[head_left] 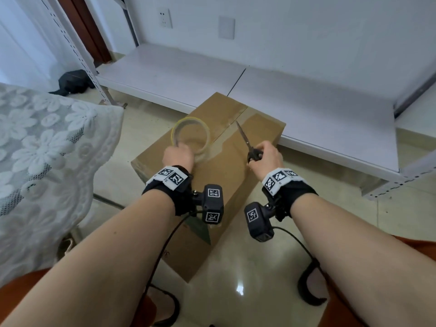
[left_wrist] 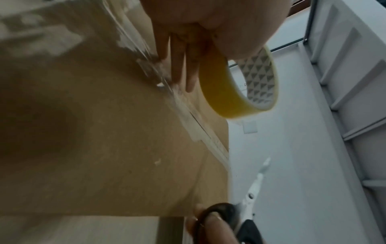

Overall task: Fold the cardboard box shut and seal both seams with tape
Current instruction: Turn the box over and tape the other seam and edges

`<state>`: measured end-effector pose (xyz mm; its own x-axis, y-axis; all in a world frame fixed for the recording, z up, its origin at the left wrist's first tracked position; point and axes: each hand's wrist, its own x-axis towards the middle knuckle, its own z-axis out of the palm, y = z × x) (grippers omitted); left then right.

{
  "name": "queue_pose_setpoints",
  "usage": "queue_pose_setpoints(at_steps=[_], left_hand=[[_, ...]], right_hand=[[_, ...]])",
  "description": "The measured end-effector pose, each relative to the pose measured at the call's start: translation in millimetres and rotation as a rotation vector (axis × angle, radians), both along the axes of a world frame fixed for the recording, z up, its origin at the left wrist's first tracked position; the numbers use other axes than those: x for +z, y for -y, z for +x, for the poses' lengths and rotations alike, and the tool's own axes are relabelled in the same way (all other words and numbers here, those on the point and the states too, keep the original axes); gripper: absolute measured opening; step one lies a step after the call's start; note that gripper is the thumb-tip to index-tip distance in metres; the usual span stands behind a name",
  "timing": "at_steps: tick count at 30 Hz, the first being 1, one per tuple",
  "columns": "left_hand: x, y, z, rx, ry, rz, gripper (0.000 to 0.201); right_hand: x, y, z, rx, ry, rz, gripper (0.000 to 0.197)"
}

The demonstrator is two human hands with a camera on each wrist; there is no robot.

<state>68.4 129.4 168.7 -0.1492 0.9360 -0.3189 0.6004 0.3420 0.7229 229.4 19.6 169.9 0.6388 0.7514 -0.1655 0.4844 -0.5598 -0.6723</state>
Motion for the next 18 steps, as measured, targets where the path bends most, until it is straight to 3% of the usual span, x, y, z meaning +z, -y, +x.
queue_pose_setpoints(at_steps=[2,7,14,18], left_hand=[[0,-2,12,-0.051,-0.035,-0.031,0.048],[-7,-13,35,-0.209,-0.308,0.037,0.053],[-32,-17,53,-0.264,-0.454,0.03,0.058],[-34,-18,62,-0.237,-0.48,-0.01,0.059]], right_hand=[[2,-11,19,0.026,0.008,-0.028,0.007],[3,-49,59,-0.018,0.038,0.003,0.032],[-6,-98,101,0.011,0.008,-0.134,0.025],[-16,-108,108,0.018,0.08,-0.226,0.041]])
